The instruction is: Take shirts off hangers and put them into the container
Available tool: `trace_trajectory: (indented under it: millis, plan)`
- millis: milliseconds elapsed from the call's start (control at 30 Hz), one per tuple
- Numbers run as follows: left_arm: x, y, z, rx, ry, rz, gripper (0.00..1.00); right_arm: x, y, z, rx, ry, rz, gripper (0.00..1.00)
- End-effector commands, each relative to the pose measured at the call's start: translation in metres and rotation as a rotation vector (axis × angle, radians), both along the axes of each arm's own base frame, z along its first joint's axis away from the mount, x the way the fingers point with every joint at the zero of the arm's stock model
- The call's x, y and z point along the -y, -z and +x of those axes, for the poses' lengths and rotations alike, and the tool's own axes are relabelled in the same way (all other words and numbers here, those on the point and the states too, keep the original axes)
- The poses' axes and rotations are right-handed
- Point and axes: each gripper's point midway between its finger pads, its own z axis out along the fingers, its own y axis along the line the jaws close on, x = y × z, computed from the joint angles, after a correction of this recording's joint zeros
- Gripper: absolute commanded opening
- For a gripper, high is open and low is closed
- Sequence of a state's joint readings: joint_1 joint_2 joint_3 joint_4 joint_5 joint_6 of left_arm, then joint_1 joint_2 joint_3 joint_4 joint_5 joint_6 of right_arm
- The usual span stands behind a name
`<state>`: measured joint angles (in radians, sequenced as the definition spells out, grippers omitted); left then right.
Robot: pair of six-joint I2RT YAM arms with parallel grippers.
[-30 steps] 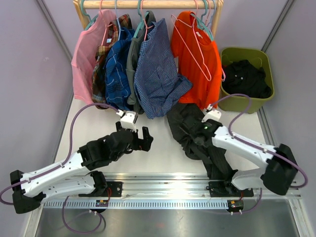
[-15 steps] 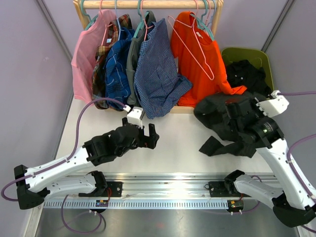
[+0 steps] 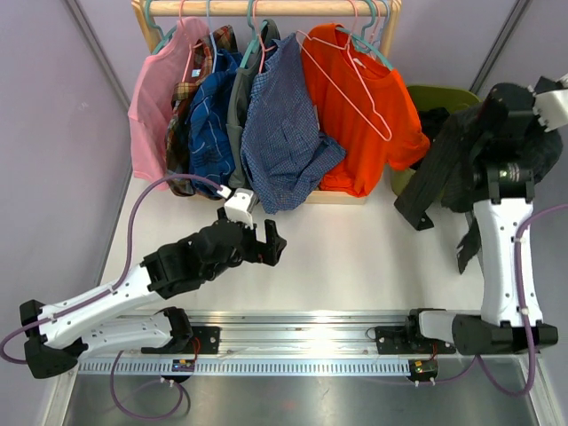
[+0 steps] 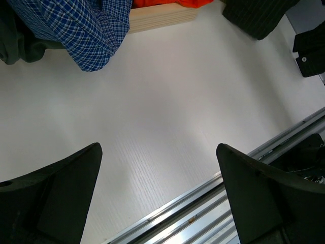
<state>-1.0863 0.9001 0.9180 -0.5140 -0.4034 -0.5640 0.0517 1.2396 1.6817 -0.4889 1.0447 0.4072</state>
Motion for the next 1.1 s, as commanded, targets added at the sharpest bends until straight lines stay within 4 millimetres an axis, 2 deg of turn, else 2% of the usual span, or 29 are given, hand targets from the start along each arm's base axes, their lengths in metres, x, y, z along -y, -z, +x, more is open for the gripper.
trace_trajectory:
  millis: [0, 33, 67, 100, 133, 167, 200, 233, 267, 300, 333, 367, 400, 433, 500, 533, 600, 633, 667, 700, 733, 767, 833, 900, 933, 967, 1033, 1067]
  plan:
    - [0.003, -0.036, 0.001, 0.073, 0.017, -0.083, 0.99, 0.019, -0.070, 0.020, 0.213, -0.066, -0.042, 0.00]
    - [0.002, -0.037, 0.001, 0.075, 0.015, -0.079, 0.99, 0.020, -0.077, 0.029, 0.224, -0.086, -0.045, 0.00]
    - [0.001, -0.041, 0.001, 0.082, 0.015, -0.082, 0.99, 0.019, -0.069, 0.061, 0.194, -0.142, -0.041, 0.00]
    - [-0.001, -0.042, 0.001, 0.085, 0.012, -0.078, 0.99, 0.025, -0.095, 0.059, 0.252, -0.144, -0.040, 0.00]
    - [-0.001, -0.044, 0.002, 0.088, 0.009, -0.083, 0.99, 0.021, -0.101, 0.074, 0.264, -0.207, -0.041, 0.00]
    - [-0.002, -0.044, 0.002, 0.089, 0.009, -0.082, 0.99, 0.027, -0.090, 0.103, 0.241, -0.226, -0.030, 0.00]
    - [-0.003, -0.047, 0.002, 0.093, 0.007, -0.087, 0.99, 0.032, -0.116, 0.100, 0.326, -0.241, -0.029, 0.00]
    - [-0.004, -0.048, 0.002, 0.095, 0.004, -0.089, 0.99, 0.025, -0.123, 0.117, 0.354, -0.339, -0.029, 0.00]
    - [-0.004, -0.048, 0.001, 0.093, 0.003, -0.090, 0.99, 0.025, -0.119, 0.137, 0.371, -0.385, -0.016, 0.00]
    - [-0.006, -0.048, 0.002, 0.092, -0.003, -0.085, 0.99, 0.021, -0.147, 0.138, 0.497, -0.439, -0.019, 0.00]
    - [-0.007, -0.048, 0.002, 0.091, -0.006, -0.081, 0.99, 0.024, -0.155, 0.144, 0.550, -0.476, -0.027, 0.00]
    - [-0.008, -0.049, 0.002, 0.090, -0.014, -0.084, 0.99, 0.019, -0.161, 0.152, 0.598, -0.530, -0.034, 0.00]
    - [-0.010, -0.047, 0.002, 0.089, -0.020, -0.074, 0.99, 0.019, -0.184, 0.149, 0.738, -0.552, -0.067, 0.00]
    - [-0.012, -0.048, 0.002, 0.086, -0.029, -0.076, 0.99, 0.018, -0.189, 0.154, 0.796, -0.578, -0.079, 0.00]
    - [-0.016, -0.048, 0.002, 0.083, -0.042, -0.077, 0.99, 0.017, -0.216, 0.146, 0.947, -0.614, -0.108, 0.00]
    - [-0.017, -0.046, 0.002, 0.078, -0.048, -0.079, 0.99, 0.026, -0.208, 0.161, 0.958, -0.615, -0.092, 0.00]
    - [-0.021, -0.047, 0.001, 0.077, -0.062, -0.084, 0.99, 0.020, -0.241, 0.142, 1.147, -0.692, -0.118, 0.00]
    - [-0.022, -0.046, 0.002, 0.073, -0.070, -0.085, 0.99, 0.026, -0.234, 0.153, 1.184, -0.702, -0.114, 0.00]
    - [-0.025, -0.046, 0.001, 0.071, -0.075, -0.085, 0.99, 0.021, -0.253, 0.136, 1.288, -0.734, -0.118, 0.00]
    - [-0.026, -0.045, 0.001, 0.071, -0.083, -0.084, 0.99, 0.023, -0.257, 0.131, 1.334, -0.747, -0.105, 0.00]
    - [-0.026, -0.044, 0.002, 0.066, -0.090, -0.084, 0.99, 0.028, -0.247, 0.147, 1.344, -0.757, -0.078, 0.00]
    - [-0.028, -0.043, 0.002, 0.065, -0.093, -0.080, 0.99, 0.022, -0.263, 0.127, 1.414, -0.790, -0.092, 0.00]
    - [-0.028, -0.043, 0.002, 0.063, -0.100, -0.085, 0.99, 0.023, -0.262, 0.127, 1.455, -0.813, -0.074, 0.00]
    - [-0.027, -0.043, 0.003, 0.061, -0.103, -0.086, 0.99, 0.028, -0.249, 0.142, 1.428, -0.810, -0.047, 0.00]
    - [-0.027, -0.042, 0.003, 0.061, -0.104, -0.084, 0.99, 0.027, -0.249, 0.140, 1.422, -0.810, -0.039, 0.00]
    - [-0.026, -0.041, 0.003, 0.060, -0.102, -0.082, 0.99, 0.033, -0.227, 0.162, 1.394, -0.811, 0.004, 0.00]
    - [-0.024, -0.038, 0.004, 0.055, -0.099, -0.073, 0.99, 0.036, -0.207, 0.178, 1.356, -0.844, 0.043, 0.00]
    - [-0.023, -0.036, 0.004, 0.053, -0.099, -0.068, 0.99, 0.040, -0.185, 0.197, 1.328, -0.858, 0.113, 0.00]
